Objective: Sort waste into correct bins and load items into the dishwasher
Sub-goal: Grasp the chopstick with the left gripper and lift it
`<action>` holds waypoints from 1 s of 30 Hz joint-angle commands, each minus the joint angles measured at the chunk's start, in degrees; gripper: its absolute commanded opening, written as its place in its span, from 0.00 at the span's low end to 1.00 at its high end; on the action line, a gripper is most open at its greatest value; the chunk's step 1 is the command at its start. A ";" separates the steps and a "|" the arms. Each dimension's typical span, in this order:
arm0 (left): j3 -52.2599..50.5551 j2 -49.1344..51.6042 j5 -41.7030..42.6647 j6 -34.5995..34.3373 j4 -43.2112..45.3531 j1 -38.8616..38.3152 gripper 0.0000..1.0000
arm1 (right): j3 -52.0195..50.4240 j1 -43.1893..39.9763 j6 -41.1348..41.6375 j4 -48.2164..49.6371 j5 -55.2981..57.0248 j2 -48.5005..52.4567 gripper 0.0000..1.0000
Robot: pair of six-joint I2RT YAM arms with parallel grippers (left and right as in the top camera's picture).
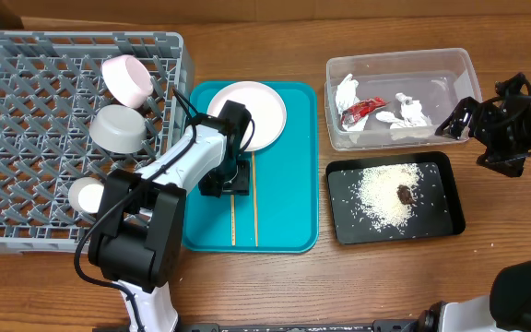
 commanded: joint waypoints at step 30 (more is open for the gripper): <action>13.88 0.37 4.94 4.11 -28.68 -0.26 0.04 | 1.07 0.04 -0.02 -0.15 0.35 -0.50 1.00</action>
